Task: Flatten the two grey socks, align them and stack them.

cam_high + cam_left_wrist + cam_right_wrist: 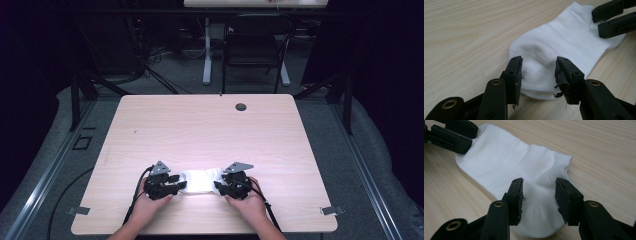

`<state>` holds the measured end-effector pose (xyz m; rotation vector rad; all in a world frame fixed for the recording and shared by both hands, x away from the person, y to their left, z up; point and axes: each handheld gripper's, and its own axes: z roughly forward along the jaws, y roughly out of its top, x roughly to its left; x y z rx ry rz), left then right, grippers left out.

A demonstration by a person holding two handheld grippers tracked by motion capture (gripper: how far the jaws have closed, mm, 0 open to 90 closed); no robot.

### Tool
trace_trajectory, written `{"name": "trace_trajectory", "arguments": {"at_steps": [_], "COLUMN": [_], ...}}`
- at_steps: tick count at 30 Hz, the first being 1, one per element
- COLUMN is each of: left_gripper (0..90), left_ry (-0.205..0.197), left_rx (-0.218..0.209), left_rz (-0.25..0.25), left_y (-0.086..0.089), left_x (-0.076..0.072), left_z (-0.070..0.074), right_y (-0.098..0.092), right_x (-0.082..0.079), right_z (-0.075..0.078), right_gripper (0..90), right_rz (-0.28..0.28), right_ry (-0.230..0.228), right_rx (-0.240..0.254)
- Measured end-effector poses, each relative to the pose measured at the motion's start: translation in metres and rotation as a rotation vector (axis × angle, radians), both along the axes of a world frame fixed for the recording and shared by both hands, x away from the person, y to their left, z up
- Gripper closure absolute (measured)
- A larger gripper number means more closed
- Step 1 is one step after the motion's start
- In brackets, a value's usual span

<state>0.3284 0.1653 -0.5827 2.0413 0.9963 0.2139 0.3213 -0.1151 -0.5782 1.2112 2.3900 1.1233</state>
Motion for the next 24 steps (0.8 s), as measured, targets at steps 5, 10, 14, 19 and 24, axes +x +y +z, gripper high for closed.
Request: {"name": "trace_trajectory", "arguments": {"at_steps": [5,10,14,19,24], "left_gripper": [51.3,49.3,51.0,53.2,52.6], "left_ry": [-0.011,-0.019,-0.018,-0.028,-0.037], "left_rx": [-0.014,-0.012,-0.027,-0.032,-0.062], "left_rz": [0.007,0.024,0.027,0.021,0.039], "left_y": [0.002,0.007,0.012,0.018,0.024], "left_x": [0.000,-0.001,-0.003,-0.010,-0.019], "left_z": [0.002,0.010,0.020,0.028,0.036], "right_y": [0.000,0.000,-0.001,-0.006,-0.015], "right_x": [-0.001,-0.003,-0.007,-0.014,-0.023], "right_z": [0.003,0.010,0.020,0.032,0.042], "right_gripper": [55.7,51.9,47.8,45.2,43.6], "right_rz": [-0.008,-0.011,-0.015,-0.029,-0.044], "right_ry": [0.011,-0.004,-0.038,-0.080,-0.108], "right_rx": [0.002,0.018,0.037,0.049,0.074]}}
